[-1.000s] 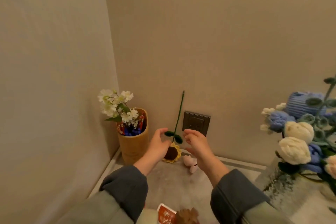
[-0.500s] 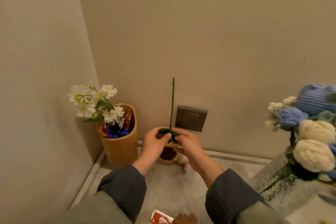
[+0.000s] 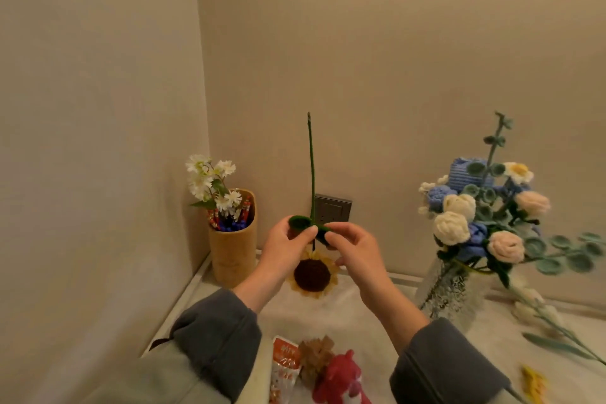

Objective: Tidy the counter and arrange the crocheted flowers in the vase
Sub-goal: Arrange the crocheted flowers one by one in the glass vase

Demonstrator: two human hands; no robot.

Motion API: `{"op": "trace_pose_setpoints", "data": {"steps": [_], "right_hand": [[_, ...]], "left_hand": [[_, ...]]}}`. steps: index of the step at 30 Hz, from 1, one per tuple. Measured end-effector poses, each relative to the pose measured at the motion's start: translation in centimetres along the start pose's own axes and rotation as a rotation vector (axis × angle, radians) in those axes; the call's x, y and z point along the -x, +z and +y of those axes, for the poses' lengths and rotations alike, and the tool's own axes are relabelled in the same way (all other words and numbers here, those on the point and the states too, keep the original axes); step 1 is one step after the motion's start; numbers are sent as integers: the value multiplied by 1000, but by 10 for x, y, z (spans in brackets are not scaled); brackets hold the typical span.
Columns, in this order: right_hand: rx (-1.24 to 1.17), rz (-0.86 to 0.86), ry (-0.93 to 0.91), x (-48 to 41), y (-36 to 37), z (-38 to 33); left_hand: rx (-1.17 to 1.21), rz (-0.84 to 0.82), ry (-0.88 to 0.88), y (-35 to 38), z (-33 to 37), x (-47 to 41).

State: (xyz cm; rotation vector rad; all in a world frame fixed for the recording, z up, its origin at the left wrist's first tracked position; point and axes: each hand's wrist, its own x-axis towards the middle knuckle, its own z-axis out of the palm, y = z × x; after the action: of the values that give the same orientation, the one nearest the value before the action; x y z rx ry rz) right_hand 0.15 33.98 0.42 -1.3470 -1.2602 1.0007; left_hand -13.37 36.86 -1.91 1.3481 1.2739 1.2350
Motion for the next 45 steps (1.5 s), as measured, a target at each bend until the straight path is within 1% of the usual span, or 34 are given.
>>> {"op": "trace_pose_setpoints", "data": {"steps": [2, 4, 7, 9, 11, 12, 14, 16, 17, 19, 20, 21, 23, 24, 26, 28, 29, 30, 31, 32, 34, 35, 36, 38, 40, 45], "right_hand": [[16, -1, -31, 20, -9, -1], [51, 52, -90, 44, -21, 0], [185, 188, -298, 82, -39, -1], [289, 163, -440, 109, -49, -4], [453, 104, -528, 134, -59, -5], [572, 84, -545, 144, -64, -4], [876, 29, -523, 160, -77, -2], [1168, -70, -397, 176, -87, 3], [1258, -104, -325, 185, -91, 8], [1297, -148, -193, 201, -97, 17], [1270, -157, -144, 209, -103, 20], [1225, -163, -109, 213, -107, 23], [1139, -173, -50, 219, -118, 27], [1090, -171, -33, 223, -123, 28], [939, -125, -28, 229, -133, 27], [739, -30, -17, 232, -141, 24], [637, 25, -4, 234, -145, 20], [533, 73, 13, 235, -148, 16], [425, 111, 28, 236, -150, 13], [316, 134, 37, 238, -153, 9], [126, 133, 44, 240, -155, 2], [56, 118, 50, 241, -156, 0], [-2, 94, 60, 241, -157, -3], [-84, 30, 95, 240, -159, -7], [-77, -11, 113, 236, -164, -10], [8, 29, 52, 208, -182, -32]], "left_hand": [[-12, -32, -9, 2, 3, 17], [-66, -59, -10, 8, 6, 37], [-200, -113, -24, 20, 4, 72], [-350, -157, -20, 29, -1, 95], [-541, -201, 22, 39, -5, 119], [-621, -217, 50, 44, -6, 131], [-748, -227, 111, 53, -4, 155], [-835, -225, 177, 60, -3, 176], [-849, -231, 196, 62, -2, 187], [-826, -251, 199, 65, 2, 205], [-847, -255, 232, 69, 4, 214], [-901, -236, 304, 72, 6, 217], [-1003, -165, 436, 80, 12, 225], [-1018, -118, 465, 83, 14, 228], [-990, 0, 505, 89, 20, 232], [-879, 127, 568, 94, 30, 236], [-798, 165, 583, 98, 37, 237], [-701, 167, 564, 101, 44, 236], [-586, 130, 518, 105, 51, 235], [-445, 49, 443, 110, 58, 234], [-126, -146, 278, 119, 74, 232], [3, -198, 232, 123, 80, 230], [81, -202, 214, 126, 85, 228], [134, -156, 214, 131, 92, 220], [135, -145, 225, 134, 96, 212], [180, -167, 302, 143, 114, 185]]}}
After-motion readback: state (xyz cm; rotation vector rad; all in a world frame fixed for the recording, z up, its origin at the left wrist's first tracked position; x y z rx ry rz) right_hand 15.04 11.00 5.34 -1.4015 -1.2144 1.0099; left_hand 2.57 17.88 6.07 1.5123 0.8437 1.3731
